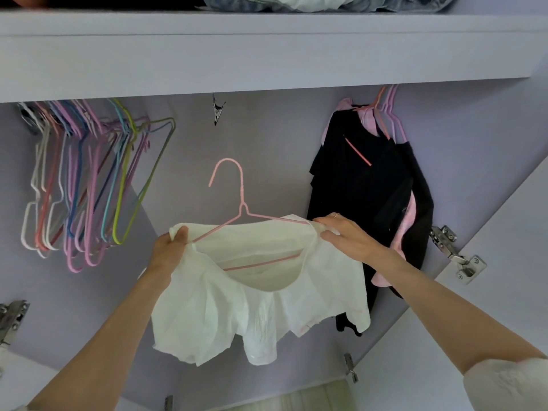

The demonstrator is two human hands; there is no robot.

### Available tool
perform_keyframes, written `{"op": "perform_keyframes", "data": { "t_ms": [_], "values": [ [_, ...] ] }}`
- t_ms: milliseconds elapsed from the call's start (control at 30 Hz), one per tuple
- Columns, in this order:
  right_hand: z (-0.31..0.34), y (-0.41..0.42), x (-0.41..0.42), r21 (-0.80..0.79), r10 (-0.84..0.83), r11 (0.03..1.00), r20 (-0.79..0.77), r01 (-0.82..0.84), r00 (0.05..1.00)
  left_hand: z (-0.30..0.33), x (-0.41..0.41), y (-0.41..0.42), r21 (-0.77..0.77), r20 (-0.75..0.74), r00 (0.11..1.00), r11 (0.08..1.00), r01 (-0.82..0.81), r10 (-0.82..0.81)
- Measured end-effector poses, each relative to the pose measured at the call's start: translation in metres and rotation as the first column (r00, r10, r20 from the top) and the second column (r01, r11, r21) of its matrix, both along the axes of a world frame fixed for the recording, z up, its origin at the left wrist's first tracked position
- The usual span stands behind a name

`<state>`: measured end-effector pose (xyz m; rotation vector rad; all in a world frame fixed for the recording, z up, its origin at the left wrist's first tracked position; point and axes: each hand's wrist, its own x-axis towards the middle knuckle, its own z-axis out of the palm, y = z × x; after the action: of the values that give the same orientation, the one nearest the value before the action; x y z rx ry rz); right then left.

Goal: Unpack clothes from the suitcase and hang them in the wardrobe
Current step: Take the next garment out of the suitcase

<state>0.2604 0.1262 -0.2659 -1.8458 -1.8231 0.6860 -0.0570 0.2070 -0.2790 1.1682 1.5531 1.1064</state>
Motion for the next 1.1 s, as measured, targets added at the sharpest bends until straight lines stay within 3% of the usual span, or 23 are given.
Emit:
{"op": "perform_keyframes", "data": {
  "t_ms": [100,167,300,433,500,667,867,1100],
  "values": [
    [0.001,0.002,0.0,0.033,0.042,0.998,0.249,-0.051,0.968,0.002,0.0,-0.004,-0.012,0.045,0.999,1.0,-0.007,0.007],
    [0.001,0.002,-0.005,0.069,0.018,0.997,0.332,-0.043,0.943,0.005,0.003,-0.007,0.007,0.05,0.999,1.0,0.009,-0.009],
    [0.0,0.003,-0.009,0.19,-0.104,0.981,0.335,0.041,0.937,0.007,0.005,-0.015,0.099,-0.044,0.994,0.99,0.104,-0.1],
    [0.002,0.001,-0.004,0.251,-0.207,0.958,0.263,0.14,0.943,0.015,0.016,-0.027,0.143,-0.351,0.916,0.955,0.26,-0.197],
    [0.006,0.0,-0.001,0.275,-0.278,0.937,0.211,0.216,0.937,0.019,0.026,-0.033,0.196,-0.423,0.879,0.925,0.325,-0.219],
    [0.015,-0.003,0.01,0.287,-0.503,0.854,0.241,0.434,0.83,0.026,0.046,-0.032,0.384,-0.538,0.832,0.838,0.387,-0.138],
    [0.03,-0.005,0.032,0.057,-0.673,0.73,-0.118,0.681,0.731,0.073,0.076,-0.042,0.619,-0.653,0.756,0.609,0.496,0.049],
    [0.062,-0.007,0.042,0.066,-0.719,0.615,-0.362,0.785,0.594,0.128,0.106,-0.058,0.787,-0.617,0.675,0.296,0.541,0.404]
  ]
}}
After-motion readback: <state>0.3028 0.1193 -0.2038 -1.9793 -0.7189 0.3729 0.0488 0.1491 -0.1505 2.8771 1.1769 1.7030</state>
